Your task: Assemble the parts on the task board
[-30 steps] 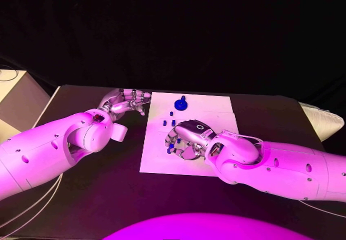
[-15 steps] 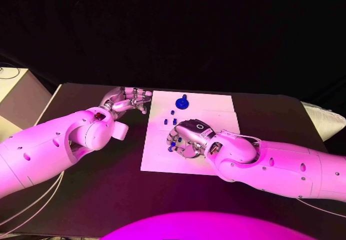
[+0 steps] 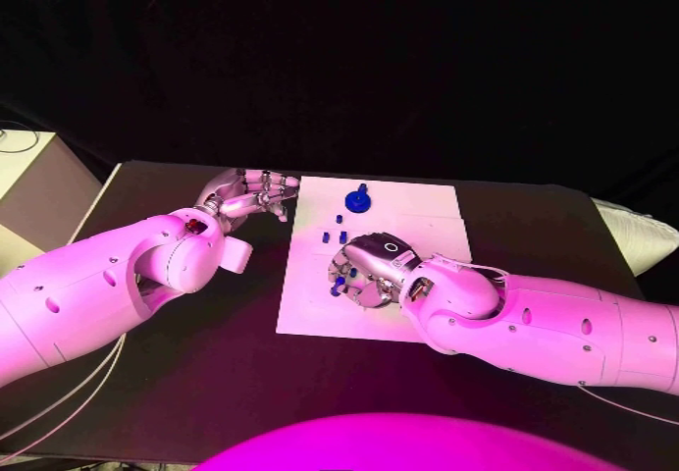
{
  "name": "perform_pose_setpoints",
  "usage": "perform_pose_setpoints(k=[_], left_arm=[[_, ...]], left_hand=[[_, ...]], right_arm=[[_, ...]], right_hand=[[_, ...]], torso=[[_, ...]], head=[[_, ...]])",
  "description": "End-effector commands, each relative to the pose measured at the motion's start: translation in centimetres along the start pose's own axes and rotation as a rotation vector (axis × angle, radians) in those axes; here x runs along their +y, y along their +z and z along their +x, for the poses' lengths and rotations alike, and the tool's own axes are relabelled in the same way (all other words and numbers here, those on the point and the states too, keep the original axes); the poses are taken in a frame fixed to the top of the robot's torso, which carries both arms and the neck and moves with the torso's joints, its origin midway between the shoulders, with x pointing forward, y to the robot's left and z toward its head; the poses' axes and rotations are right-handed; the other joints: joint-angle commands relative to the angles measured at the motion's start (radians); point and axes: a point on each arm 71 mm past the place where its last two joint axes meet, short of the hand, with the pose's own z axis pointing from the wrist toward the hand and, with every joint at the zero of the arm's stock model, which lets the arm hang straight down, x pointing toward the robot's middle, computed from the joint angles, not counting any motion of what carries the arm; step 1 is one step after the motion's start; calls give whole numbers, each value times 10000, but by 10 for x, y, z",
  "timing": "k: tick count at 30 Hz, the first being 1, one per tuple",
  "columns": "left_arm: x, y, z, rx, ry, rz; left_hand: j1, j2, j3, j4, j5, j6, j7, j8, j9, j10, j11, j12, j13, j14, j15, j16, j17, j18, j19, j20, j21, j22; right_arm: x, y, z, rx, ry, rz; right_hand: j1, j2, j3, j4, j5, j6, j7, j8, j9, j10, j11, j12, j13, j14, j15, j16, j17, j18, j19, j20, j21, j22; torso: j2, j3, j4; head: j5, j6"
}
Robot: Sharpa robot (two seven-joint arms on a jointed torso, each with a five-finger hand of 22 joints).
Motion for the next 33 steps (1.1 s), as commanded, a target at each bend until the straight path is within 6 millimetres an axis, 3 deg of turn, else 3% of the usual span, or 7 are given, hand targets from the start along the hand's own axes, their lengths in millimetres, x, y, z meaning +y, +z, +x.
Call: perform_pose_setpoints(k=[1, 9, 14, 19, 24, 33], left_arm=[[-1, 0, 2, 147, -87, 82], [-1, -1, 2, 146, -83, 74], [-1, -1, 2, 144, -80, 64], [-1, -1, 1, 123, -73, 53], [-1, -1, 0, 113, -68, 40], [-1, -1, 0, 94, -62, 15]], left_hand=[[4, 96, -50, 23, 3, -65, 27, 69, -9, -68, -14, -18, -8, 37, 12, -54, -9, 144, 90, 5, -36, -9], [4, 96, -50, 23, 3, -65, 27, 69, -9, -68, -14, -18, -8, 37, 12, -54, -9, 144, 90, 5, -36, -9], [4, 96, -50, 23, 3, -65, 27, 69, -9, -68, -14, -18, -8, 37, 12, -54, -9, 144, 90, 5, -36, -9], [4, 96, -50, 23, 3, -65, 27, 69, -9, -68, -14, -18, -8, 37, 12, -54, -9, 144, 90, 5, -36, -9], [4, 96, -50, 23, 3, -65, 27, 69, -9, -68, -14, -18, -8, 37, 12, -54, -9, 144, 90, 5, -36, -9], [4, 96, -50, 23, 3, -65, 27, 69, -9, -68, -14, -18, -8, 37, 12, -54, -9, 144, 90, 5, -36, -9]], right_arm=[[-1, 0, 2, 108, -188, 69], [-2, 2, 6, 385, -248, 105], [1, 2, 9, 511, -230, 14], [4, 1, 10, 535, -50, -193], [4, 0, 10, 393, 60, -123], [-1, -2, 7, 99, 74, 177]], right_hand=[[360, 294, 371, -329, 25, 21, 13, 26, 7, 544, -480, 53, 261, 263, -68, 12, 9, -134, 294, -86, -34, 931], [346, 291, 393, -346, 36, 20, 18, 27, 9, 548, -475, 44, 268, 259, -64, 6, -11, -129, 286, -85, -63, 919], [296, 265, 407, -361, 63, -2, 34, 18, 9, 521, -460, 12, 273, 254, -54, -2, -35, -127, 279, -80, -81, 915], [-367, -173, -54, -263, 845, -354, 97, -161, -34, 129, -341, -320, 235, 244, 62, 10, -78, -111, 226, 10, -211, 885], [-680, -375, -303, -98, 643, -866, 78, -419, -125, -471, -254, -424, 114, 180, 131, -80, -299, -23, 101, 81, -702, 654], [-771, -597, -639, -12, 647, -1286, 82, -588, -181, -1175, -120, -376, -19, 89, 234, -236, -656, 81, -36, 178, -1336, 341]], torso=[[1, -6, 6], [-5, -10, -14], [-7, 8, -2], [-15, 3, -17], [-5, 18, -17], [1, 29, -20]], head=[[-16, -28], [6, -47], [19, -57], [43, -56], [45, -46], [18, -43]])
